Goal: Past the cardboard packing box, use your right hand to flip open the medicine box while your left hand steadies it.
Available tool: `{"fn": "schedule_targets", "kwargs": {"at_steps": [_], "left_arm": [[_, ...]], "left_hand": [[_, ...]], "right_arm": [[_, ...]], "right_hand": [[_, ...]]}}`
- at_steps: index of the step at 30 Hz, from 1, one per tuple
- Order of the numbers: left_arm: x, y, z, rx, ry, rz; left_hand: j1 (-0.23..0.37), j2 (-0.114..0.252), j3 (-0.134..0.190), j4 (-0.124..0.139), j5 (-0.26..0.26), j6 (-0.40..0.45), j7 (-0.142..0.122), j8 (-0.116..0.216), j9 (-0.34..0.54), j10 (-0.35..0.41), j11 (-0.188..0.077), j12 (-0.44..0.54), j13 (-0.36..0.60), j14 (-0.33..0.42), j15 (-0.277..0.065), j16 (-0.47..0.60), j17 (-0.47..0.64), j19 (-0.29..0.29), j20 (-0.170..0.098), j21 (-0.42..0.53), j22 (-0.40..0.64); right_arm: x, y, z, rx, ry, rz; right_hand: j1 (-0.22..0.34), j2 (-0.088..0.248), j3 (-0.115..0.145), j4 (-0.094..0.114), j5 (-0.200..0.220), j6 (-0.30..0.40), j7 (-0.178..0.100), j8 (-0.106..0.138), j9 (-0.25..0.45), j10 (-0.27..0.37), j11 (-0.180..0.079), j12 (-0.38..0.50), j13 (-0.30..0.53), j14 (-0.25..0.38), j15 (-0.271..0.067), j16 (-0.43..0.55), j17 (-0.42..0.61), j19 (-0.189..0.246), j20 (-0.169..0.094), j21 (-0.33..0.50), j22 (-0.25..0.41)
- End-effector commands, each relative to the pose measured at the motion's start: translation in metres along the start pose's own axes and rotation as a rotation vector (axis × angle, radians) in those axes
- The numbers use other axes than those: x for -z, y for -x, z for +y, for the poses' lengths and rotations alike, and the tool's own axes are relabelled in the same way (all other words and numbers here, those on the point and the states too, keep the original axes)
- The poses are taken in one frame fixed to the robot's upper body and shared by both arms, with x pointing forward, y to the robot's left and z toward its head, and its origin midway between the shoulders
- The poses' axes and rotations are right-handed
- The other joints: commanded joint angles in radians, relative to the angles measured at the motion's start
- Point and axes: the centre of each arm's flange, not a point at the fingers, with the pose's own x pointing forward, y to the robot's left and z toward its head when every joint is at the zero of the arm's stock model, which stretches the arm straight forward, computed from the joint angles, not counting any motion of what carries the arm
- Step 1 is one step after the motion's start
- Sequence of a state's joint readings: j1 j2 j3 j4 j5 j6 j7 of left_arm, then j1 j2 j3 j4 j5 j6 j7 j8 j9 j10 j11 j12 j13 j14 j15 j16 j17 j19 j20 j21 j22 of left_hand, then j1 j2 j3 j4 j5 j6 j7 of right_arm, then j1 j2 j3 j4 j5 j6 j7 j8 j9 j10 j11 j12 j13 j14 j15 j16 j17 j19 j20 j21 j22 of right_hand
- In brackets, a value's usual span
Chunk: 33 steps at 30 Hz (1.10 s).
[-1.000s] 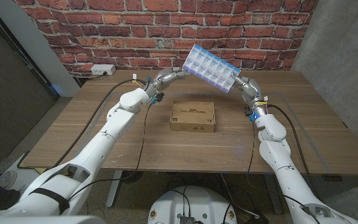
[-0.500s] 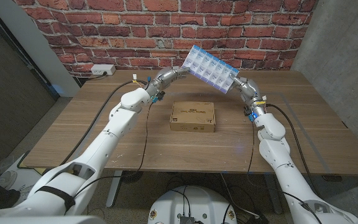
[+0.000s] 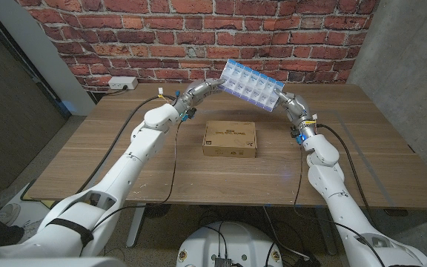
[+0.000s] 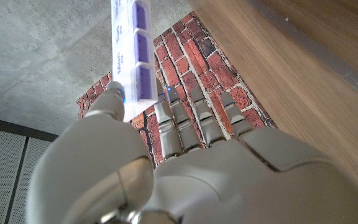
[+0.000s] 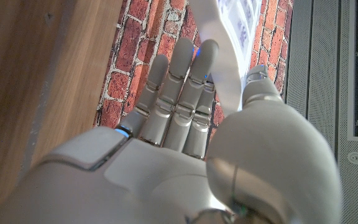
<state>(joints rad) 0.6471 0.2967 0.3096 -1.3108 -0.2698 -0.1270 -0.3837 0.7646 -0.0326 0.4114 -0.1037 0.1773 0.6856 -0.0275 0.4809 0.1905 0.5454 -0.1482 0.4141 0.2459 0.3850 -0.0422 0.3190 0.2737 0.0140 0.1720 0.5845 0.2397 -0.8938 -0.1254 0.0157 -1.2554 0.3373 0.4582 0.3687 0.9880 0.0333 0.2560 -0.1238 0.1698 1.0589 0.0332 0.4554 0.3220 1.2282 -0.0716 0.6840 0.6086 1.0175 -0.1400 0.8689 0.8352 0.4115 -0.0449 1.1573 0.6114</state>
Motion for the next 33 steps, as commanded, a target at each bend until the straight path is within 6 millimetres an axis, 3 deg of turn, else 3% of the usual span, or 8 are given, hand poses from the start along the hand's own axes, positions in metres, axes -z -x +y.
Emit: {"fn": "schedule_targets", "kwargs": {"at_steps": [1, 4, 8, 13, 24, 31, 33], "left_arm": [[-0.004, -0.006, -0.002, 0.089, -0.089, 0.021], [-0.002, -0.007, -0.002, 0.083, -0.077, 0.02], [-0.001, -0.006, 0.001, 0.058, -0.057, 0.011], [0.0, -0.007, 0.001, 0.042, -0.031, 0.0], [0.005, -0.006, 0.005, 0.0, 0.026, -0.006], [0.006, -0.004, 0.006, -0.05, 0.037, -0.019], [0.007, -0.003, 0.007, -0.076, 0.048, -0.022]], "left_hand": [[-0.008, -0.035, -0.009, -0.007, 0.006, -0.109, 0.011, -0.051, 0.006, -0.082, 0.016, -0.037, 0.01, -0.045, -0.065, -0.03, 0.005, -0.015, 0.024, 0.007, 0.004], [-0.013, -0.035, -0.01, -0.004, 0.006, -0.113, 0.014, -0.054, 0.007, -0.084, 0.023, -0.038, 0.011, -0.045, -0.062, -0.03, 0.008, -0.017, 0.027, 0.007, 0.004], [0.001, -0.003, 0.008, -0.002, 0.004, -0.025, 0.005, -0.025, 0.01, -0.011, 0.008, -0.017, 0.017, 0.004, -0.09, -0.012, 0.015, -0.005, 0.019, 0.021, 0.005], [0.011, 0.003, 0.016, -0.007, 0.002, 0.018, -0.002, -0.012, 0.008, 0.018, -0.008, -0.012, 0.017, 0.02, -0.099, -0.01, 0.015, 0.003, 0.014, 0.028, 0.003], [-0.04, -0.021, -0.009, 0.015, 0.001, -0.042, 0.022, -0.048, 0.006, -0.028, 0.031, -0.042, 0.02, 0.009, -0.077, -0.016, 0.019, 0.004, 0.027, 0.036, 0.003], [-0.025, -0.008, 0.004, 0.008, 0.005, -0.019, 0.018, -0.044, 0.006, -0.006, 0.018, -0.041, 0.02, 0.028, -0.083, -0.01, 0.019, 0.011, 0.035, 0.043, 0.003], [0.0, 0.013, 0.023, -0.001, 0.005, 0.01, 0.014, -0.037, 0.006, 0.022, 0.011, -0.038, 0.02, 0.057, -0.105, -0.001, 0.018, 0.023, 0.031, 0.05, 0.0]], "right_arm": [[0.0, -0.005, -0.003, 0.067, -0.016, -0.024], [-0.001, -0.005, -0.004, 0.074, -0.015, -0.025], [0.002, -0.003, -0.005, 0.088, -0.025, -0.023], [0.003, -0.002, -0.008, 0.097, -0.026, -0.019], [0.008, -0.001, -0.012, 0.099, -0.045, -0.02], [0.005, 0.0, -0.019, 0.129, -0.058, -0.038], [0.005, 0.001, -0.022, 0.142, -0.068, -0.046]], "right_hand": [[0.099, 0.103, 0.112, -0.015, 0.007, 0.034, -0.037, 0.008, 0.002, 0.008, -0.012, -0.002, 0.002, 0.023, -0.085, -0.003, 0.008, -0.006, -0.043, 0.013, -0.003], [0.099, 0.102, 0.114, -0.016, 0.008, 0.034, -0.038, 0.008, 0.003, 0.009, -0.014, -0.001, 0.004, 0.024, -0.085, -0.004, 0.014, -0.006, -0.044, 0.018, -0.007], [0.097, 0.102, 0.115, -0.016, 0.008, 0.032, -0.036, 0.007, 0.003, 0.005, -0.014, -0.001, 0.012, 0.046, -0.086, 0.002, 0.017, -0.008, -0.045, 0.025, -0.013], [0.095, 0.1, 0.117, -0.015, 0.008, 0.033, -0.035, 0.008, 0.002, 0.008, -0.013, -0.004, 0.009, 0.05, -0.085, -0.002, 0.021, -0.011, -0.046, 0.032, -0.018], [0.09, 0.099, 0.118, -0.014, 0.008, 0.032, -0.032, 0.006, 0.002, 0.009, -0.008, -0.007, 0.011, 0.052, -0.084, -0.009, 0.023, -0.016, -0.045, 0.045, -0.028], [0.089, 0.098, 0.118, -0.015, 0.007, 0.032, -0.03, 0.007, 0.004, 0.01, -0.008, -0.008, 0.015, 0.054, -0.085, -0.01, 0.024, -0.018, -0.046, 0.054, -0.034], [0.089, 0.097, 0.117, -0.015, 0.007, 0.031, -0.027, 0.007, 0.006, 0.01, -0.008, -0.01, 0.014, 0.055, -0.084, -0.01, 0.026, -0.019, -0.045, 0.057, -0.036]]}}
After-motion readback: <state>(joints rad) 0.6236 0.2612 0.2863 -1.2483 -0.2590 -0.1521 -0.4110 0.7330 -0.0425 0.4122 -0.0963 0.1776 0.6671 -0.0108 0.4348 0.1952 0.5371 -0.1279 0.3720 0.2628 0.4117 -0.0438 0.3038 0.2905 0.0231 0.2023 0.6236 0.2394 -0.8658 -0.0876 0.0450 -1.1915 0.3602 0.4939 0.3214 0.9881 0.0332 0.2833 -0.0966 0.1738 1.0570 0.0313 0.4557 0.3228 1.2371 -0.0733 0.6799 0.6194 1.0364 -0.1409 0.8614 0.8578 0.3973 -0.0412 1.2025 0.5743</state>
